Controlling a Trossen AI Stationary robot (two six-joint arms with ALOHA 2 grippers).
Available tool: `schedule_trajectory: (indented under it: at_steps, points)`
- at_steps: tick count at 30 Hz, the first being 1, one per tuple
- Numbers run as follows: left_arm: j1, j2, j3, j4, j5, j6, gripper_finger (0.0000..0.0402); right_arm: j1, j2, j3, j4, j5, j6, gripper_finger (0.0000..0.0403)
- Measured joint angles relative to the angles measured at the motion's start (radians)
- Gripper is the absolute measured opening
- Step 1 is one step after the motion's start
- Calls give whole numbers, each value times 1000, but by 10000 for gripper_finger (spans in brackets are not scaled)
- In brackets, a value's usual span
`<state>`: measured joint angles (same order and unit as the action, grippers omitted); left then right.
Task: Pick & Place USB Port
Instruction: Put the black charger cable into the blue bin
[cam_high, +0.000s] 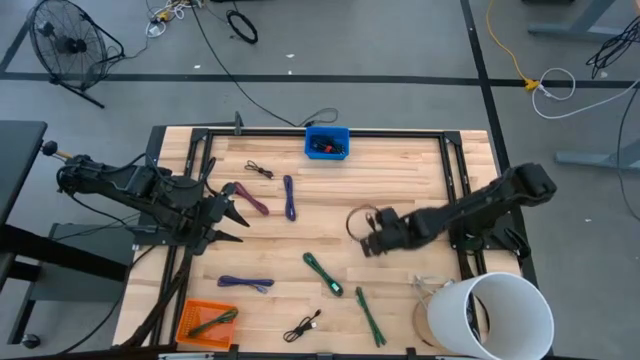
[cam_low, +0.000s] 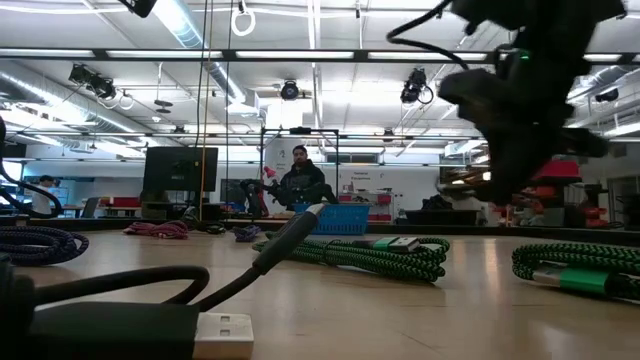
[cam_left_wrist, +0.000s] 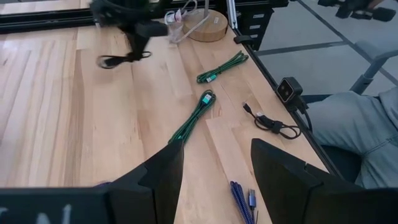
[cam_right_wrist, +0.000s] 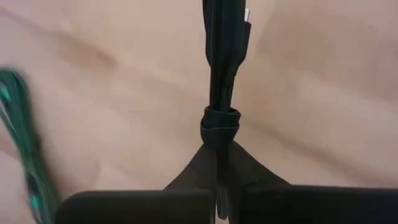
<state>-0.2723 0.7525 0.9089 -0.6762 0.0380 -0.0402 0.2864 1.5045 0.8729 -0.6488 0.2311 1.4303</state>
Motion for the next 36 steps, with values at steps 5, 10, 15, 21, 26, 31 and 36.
schedule_trajectory:
  at_steps: [5,10,15,21,26,31,36]
  points:
    - [0,0,0,0,0,1,193,-133,-44,3,37,5,-178,1]
    - [0,0,0,0,0,2,193,-283,-48,68,54,5,-376,1]
    - [0,0,0,0,0,11,193,-416,-34,165,140,6,-597,0]
    - [0,0,0,0,-8,11,193,-548,-1,247,218,15,-804,0]
    - [0,1,0,10,-18,33,193,-629,89,297,264,-38,-900,0]
    - [0,1,0,11,-19,34,193,-677,222,405,258,-15,-1016,0]
    - [0,1,0,11,-19,40,193,-704,359,543,247,40,-1156,0]
